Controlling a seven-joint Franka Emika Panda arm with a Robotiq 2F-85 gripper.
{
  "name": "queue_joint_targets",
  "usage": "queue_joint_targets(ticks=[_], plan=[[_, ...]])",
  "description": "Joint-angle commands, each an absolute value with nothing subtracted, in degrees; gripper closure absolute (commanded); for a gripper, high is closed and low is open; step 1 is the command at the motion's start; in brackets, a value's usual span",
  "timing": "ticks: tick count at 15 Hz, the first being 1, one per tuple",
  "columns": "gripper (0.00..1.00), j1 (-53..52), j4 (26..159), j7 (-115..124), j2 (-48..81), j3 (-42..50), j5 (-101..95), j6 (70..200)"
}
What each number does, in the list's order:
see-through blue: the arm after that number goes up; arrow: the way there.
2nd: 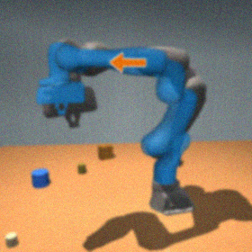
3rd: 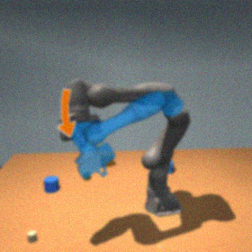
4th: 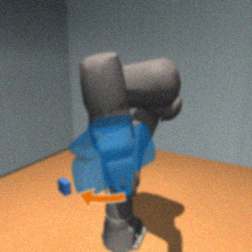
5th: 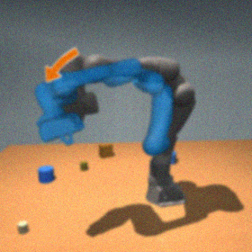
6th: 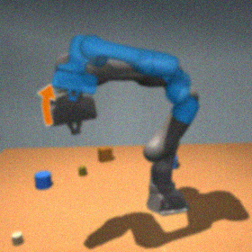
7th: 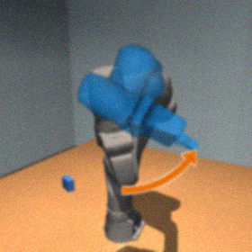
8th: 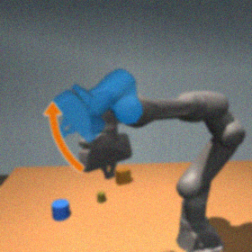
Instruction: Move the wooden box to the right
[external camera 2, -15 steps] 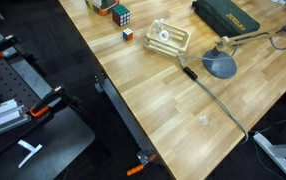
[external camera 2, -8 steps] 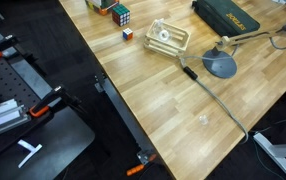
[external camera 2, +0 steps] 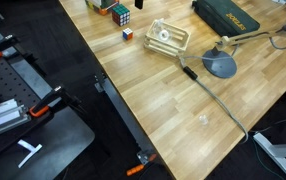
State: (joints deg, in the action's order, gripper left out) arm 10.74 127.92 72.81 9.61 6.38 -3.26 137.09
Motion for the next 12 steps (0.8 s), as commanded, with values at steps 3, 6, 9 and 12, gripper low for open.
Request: queue_joint_targets(ticks=[3, 6, 9, 12], plan=[[0.0, 8.9, 127.4, 71.8, 9.9, 8.2, -2.6, 136.9], [0.0, 8.8, 127.3, 71.8, 9.9, 8.2, -2.6, 136.9], [0.0, 8.9, 125.7, 71.2, 13.4, 8.6, -2.5, 137.4], [0.0, 9.4, 123.1, 68.0, 19.0, 8.9, -0.1, 138.2]])
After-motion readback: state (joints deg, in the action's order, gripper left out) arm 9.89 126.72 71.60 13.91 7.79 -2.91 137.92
